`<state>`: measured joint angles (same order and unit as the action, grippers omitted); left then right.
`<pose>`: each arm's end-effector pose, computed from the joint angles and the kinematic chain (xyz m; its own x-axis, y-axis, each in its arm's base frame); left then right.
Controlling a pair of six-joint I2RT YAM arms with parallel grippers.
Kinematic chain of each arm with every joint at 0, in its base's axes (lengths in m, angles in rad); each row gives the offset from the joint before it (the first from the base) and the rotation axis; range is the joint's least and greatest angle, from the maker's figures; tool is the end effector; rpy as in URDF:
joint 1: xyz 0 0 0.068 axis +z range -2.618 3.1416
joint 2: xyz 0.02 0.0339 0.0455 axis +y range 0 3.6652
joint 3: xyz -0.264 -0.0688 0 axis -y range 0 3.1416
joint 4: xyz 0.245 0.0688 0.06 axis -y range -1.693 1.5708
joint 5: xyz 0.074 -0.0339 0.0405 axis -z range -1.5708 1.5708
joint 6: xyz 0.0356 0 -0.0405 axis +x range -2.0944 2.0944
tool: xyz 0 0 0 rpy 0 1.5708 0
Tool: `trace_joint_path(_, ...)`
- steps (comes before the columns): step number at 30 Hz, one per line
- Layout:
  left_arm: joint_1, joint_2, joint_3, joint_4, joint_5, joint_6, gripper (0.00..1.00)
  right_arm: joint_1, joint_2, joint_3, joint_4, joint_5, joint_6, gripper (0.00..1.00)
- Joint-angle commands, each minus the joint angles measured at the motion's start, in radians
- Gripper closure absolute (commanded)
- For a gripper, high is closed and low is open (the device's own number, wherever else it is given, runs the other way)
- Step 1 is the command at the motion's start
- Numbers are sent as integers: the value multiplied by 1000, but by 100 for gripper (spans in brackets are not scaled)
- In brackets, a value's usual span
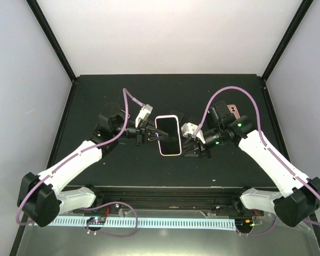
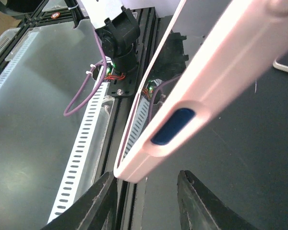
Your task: Take the phone out of the phone case
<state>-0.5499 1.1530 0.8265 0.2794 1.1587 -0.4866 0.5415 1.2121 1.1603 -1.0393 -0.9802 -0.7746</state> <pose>0.1981 -0.1597 0.3289 -0.4983 0.0857 -0.8628 0.8560 -0.1094 -0.5052 0.1719 0.1379 0.3247 -0.1128 -0.5224 -0.8452 -0.9716 -0.1200 0.2038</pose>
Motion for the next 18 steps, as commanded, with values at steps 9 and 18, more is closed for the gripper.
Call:
trace_joint_path(9,5,-20,6,111,32,-54,98,47,-44,19,-34,-68,-33,63)
trace_joint_path(18,4,3,21,110,60,-66,98,48,-19,35,28,-26,-10,80)
